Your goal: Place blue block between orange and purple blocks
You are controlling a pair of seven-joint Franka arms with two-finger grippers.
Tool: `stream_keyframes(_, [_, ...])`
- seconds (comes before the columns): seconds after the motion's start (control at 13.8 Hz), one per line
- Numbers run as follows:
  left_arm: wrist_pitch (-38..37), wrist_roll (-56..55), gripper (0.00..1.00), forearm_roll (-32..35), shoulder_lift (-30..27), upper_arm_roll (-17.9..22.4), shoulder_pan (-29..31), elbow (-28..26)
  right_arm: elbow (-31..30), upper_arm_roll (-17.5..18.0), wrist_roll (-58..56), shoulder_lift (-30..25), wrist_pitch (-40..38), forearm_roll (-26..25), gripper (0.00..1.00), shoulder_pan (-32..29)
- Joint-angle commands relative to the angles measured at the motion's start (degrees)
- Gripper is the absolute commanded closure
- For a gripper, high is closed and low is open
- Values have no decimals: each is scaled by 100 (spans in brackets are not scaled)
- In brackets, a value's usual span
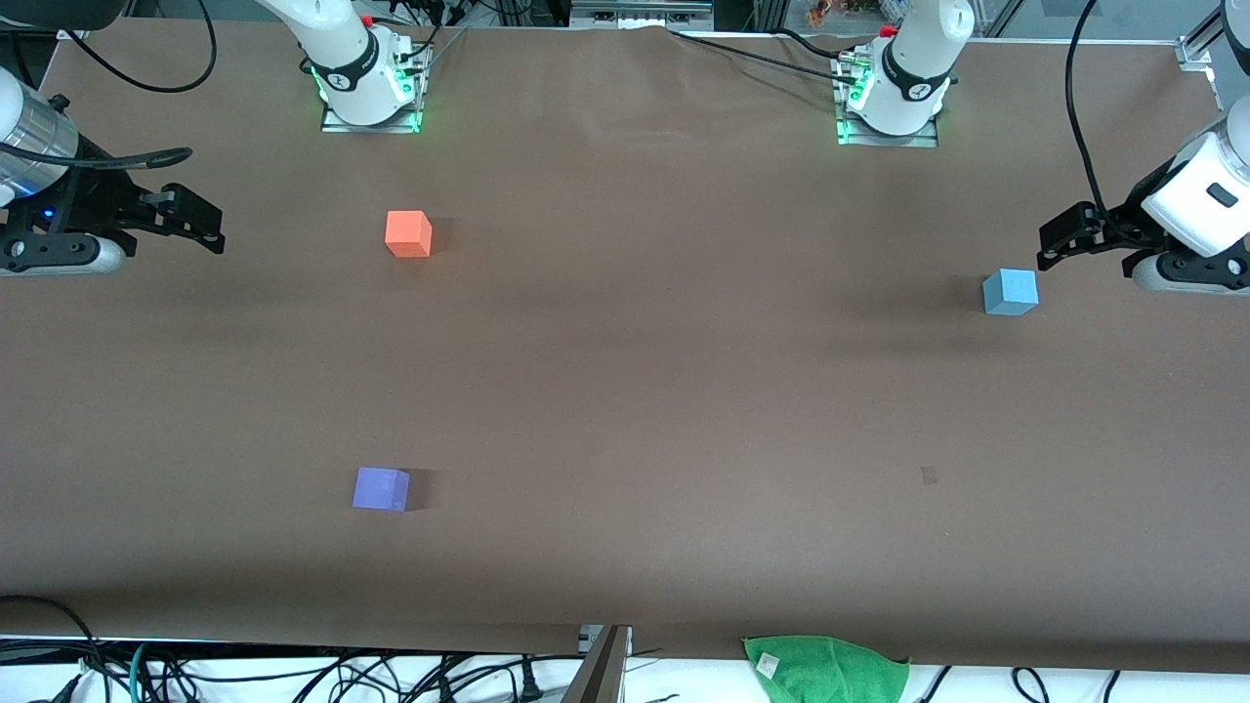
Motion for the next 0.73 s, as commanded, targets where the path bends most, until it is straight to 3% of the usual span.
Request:
stream_keyframes(0.0, [-164,-67,0,92,98,45,-65,219,71,1,19,3,-13,21,0,-31])
stream_keyframes(0.65, [-190,-76,0,57,133,45,-12,228,53,-105,2,3,-65,249,0,-111])
